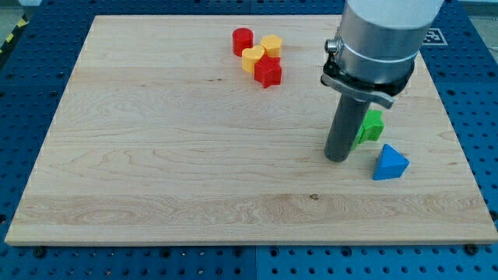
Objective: Place the green circle parallel to red star
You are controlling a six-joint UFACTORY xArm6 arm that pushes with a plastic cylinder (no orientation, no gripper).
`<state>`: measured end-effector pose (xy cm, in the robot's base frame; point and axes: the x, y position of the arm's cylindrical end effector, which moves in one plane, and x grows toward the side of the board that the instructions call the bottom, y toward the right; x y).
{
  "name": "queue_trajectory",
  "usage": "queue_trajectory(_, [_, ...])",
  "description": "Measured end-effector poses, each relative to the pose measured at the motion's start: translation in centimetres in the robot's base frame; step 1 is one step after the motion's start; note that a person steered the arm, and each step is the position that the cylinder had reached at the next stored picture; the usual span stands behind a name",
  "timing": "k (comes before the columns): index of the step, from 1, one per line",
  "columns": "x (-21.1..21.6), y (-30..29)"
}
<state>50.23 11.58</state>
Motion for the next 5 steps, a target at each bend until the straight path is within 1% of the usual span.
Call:
queue_trajectory(2, [-4.0,0.7])
queue_trajectory(3, [-4.6,3.0])
queue_trajectory(5, [-5.3,4.3])
